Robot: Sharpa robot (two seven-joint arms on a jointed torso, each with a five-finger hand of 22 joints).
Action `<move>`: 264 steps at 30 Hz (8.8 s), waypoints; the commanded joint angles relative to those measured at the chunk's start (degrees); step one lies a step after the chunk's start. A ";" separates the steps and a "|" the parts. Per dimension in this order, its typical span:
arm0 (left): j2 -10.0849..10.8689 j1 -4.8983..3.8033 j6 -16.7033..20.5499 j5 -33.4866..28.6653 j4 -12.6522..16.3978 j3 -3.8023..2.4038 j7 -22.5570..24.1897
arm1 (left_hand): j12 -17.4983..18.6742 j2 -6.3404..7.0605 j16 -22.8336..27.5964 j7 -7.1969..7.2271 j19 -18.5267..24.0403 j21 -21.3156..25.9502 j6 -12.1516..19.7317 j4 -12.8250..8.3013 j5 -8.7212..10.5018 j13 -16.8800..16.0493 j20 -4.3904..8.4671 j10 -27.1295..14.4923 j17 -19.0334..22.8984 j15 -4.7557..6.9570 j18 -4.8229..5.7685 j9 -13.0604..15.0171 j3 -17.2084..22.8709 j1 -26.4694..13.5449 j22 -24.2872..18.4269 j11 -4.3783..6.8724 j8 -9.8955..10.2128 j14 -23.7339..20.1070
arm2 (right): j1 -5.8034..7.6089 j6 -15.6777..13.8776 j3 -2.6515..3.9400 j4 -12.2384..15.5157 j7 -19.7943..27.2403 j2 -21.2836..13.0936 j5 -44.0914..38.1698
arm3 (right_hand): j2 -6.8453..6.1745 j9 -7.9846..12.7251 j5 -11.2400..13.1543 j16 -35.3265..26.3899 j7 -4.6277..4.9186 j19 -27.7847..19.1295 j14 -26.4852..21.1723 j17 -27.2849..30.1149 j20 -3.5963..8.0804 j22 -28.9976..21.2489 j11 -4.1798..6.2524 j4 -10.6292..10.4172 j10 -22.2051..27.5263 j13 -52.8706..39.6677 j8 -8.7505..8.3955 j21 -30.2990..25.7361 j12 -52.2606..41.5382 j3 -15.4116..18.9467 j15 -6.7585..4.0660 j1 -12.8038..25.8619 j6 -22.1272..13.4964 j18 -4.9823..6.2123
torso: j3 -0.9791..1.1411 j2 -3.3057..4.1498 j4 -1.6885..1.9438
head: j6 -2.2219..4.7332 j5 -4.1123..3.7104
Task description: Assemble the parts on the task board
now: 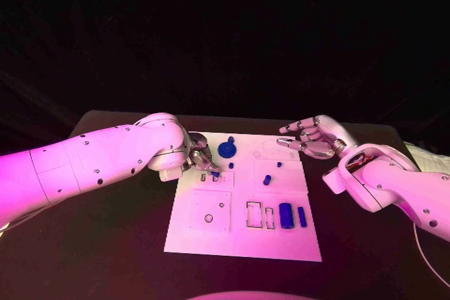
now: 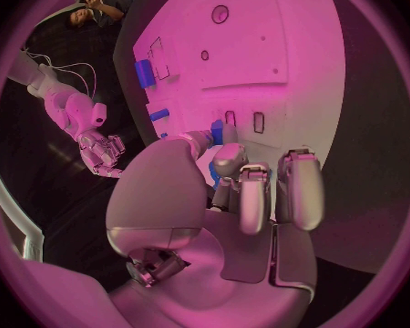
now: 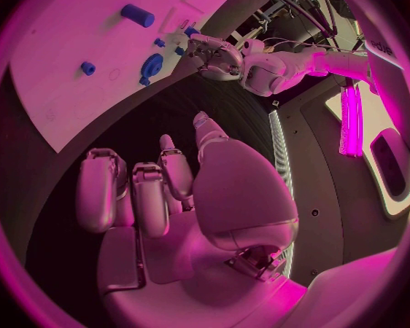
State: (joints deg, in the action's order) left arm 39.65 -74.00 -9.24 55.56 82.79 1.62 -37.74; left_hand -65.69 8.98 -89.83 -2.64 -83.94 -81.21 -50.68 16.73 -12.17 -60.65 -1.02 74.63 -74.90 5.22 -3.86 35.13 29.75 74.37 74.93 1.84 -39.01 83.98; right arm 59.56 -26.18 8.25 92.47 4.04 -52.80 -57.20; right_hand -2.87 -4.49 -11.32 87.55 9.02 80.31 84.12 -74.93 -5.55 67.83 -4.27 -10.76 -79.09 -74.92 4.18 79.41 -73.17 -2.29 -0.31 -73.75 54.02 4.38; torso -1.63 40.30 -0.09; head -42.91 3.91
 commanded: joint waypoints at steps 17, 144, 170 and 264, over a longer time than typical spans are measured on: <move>-0.70 1.37 -1.14 7.87 0.43 0.29 0.50 | -1.00 0.22 -0.17 0.33 -2.13 -0.50 -0.11 -10.09 -0.54 -0.82 0.24 0.95 -15.10 0.20 1.16 0.40 10.33 -1.28 2.25 0.09 -0.40 6.02 | -0.14 1.26 -0.02 0.04 0.48 0.15 -0.11 | 0.70 -0.06 -0.46 -0.23 0.05 -0.28 4.77 -10.47 -0.08 -0.08 0.17 -0.06 0.02 -2.09 0.31 -0.32 -0.21 0.41 0.01 -0.11 0.35 0.01 | -0.05 0.05 0.00 | -0.32 0.06; -2.25 -3.19 -6.75 6.12 -9.88 -3.93 1.57 | 6.20 -4.58 -0.17 -1.44 -1.04 3.48 -0.28 -0.45 5.23 6.20 -0.84 -3.01 -15.10 -1.16 0.40 -3.92 -24.59 -9.50 -0.30 -1.59 9.20 6.02 | -0.59 2.50 -0.08 -0.41 0.61 0.77 0.61 | 0.85 -0.07 -1.15 -0.73 0.05 -0.95 4.57 -9.66 -0.06 -1.57 0.17 -0.38 0.55 -1.48 0.28 -1.10 0.52 0.97 0.00 -0.02 0.32 0.29 | -0.03 -0.01 0.16 | -0.74 0.43; -9.79 -3.11 -13.03 9.02 -23.11 -1.77 4.33 | 3.02 -6.61 -0.17 -0.27 -1.76 2.25 -4.49 -0.06 5.58 3.41 -0.58 -0.65 -15.10 -0.57 0.70 -4.38 -26.91 -9.64 1.50 -0.70 7.86 6.02 | -0.69 2.83 -0.09 -0.57 0.69 1.34 0.60 | 0.88 -0.06 -1.22 -0.75 0.06 -0.98 4.56 -9.64 -0.06 -1.63 0.17 -0.46 0.53 -1.51 0.26 -1.14 0.46 1.09 0.00 0.00 0.31 0.30 | 0.04 0.05 0.05 | -1.08 0.93; 2.40 2.18 0.74 17.76 -1.52 -0.09 12.11 | 1.47 -2.11 -0.17 0.81 -2.21 2.10 -2.86 -11.03 4.41 2.06 0.25 1.81 -15.10 0.21 0.90 2.75 7.64 -2.74 3.16 0.41 3.50 6.02 | -1.48 4.15 -0.15 -0.82 0.50 1.02 0.71 | 1.06 -0.07 -1.42 -0.80 0.05 -1.02 4.55 -9.59 -0.05 -1.72 0.17 -0.56 0.51 -1.53 0.27 -1.22 0.41 1.30 -0.01 -0.10 0.33 0.32 | 0.01 -0.24 0.60 | -2.12 0.73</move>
State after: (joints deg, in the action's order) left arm 41.98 -71.86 -6.92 71.16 81.08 1.55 -26.73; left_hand -64.12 6.46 -89.83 -2.15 -84.04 -78.80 -53.46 12.37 -7.75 -58.53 -0.72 75.96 -74.94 5.33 -3.15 37.81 30.32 71.22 74.91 2.16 -35.15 83.88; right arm 58.15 -22.91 8.11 91.63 4.18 -51.80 -56.35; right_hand -2.42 -4.51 -12.54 87.10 9.02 79.70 84.12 -74.90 -5.76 66.20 -4.11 -11.31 -78.93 -74.93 4.18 78.45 -72.87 -1.43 -0.31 -73.74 54.02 4.39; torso -1.64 40.00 0.52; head -44.96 4.57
